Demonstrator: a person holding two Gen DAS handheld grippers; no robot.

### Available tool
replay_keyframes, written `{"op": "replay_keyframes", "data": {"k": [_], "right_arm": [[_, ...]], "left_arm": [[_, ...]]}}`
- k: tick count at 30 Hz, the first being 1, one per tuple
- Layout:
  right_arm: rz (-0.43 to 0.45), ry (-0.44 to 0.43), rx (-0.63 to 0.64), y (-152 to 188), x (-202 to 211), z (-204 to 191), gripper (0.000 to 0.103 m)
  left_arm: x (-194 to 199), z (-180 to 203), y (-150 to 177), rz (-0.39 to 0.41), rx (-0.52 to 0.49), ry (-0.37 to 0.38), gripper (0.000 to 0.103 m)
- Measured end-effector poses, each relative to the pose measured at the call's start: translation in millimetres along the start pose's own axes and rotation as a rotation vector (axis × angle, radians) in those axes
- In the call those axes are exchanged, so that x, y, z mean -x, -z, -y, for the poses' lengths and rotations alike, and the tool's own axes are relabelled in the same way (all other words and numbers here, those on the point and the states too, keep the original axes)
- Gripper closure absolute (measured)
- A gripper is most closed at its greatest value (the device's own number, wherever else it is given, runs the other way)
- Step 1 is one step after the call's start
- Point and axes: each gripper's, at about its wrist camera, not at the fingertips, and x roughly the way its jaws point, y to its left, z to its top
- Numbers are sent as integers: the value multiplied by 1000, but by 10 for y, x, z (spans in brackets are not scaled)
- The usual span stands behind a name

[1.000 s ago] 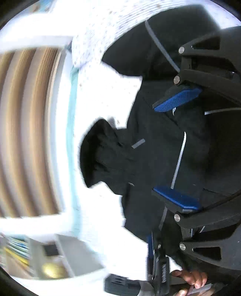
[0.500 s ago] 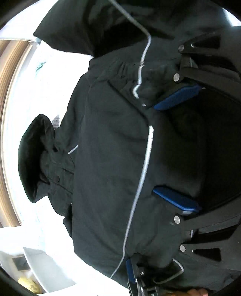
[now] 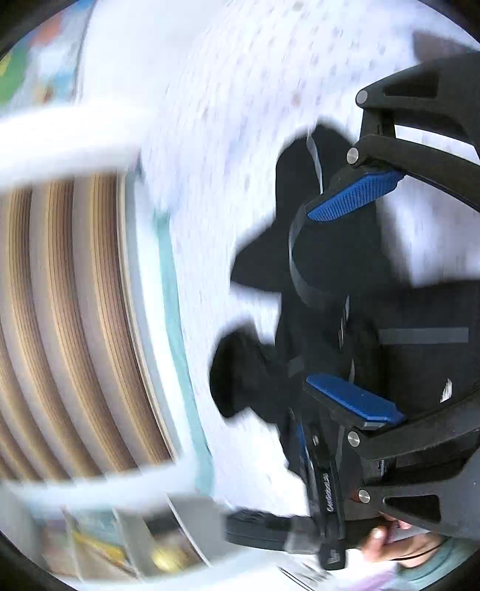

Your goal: Fold large clothes

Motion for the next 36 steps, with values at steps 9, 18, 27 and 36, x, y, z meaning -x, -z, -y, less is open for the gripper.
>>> {"op": "replay_keyframes", "data": {"k": [9,18,27,36], "right_arm": [[-177,118,-359,403,-650,1843,16],[-276,-52,-607,831,-1676,2550,16],[-171,17,-426,496,-1750,2198,86],[50,475,-258,168,-447,2456,87]], "left_arm": [[-1145,-411,552,-70,-2,-68,50],[-1143,-401,626,-5,-33,-51,50],[-1091,-334,701,21,-62,-59,50],[-1091,-349,695,23,-58,-54,50]]}}
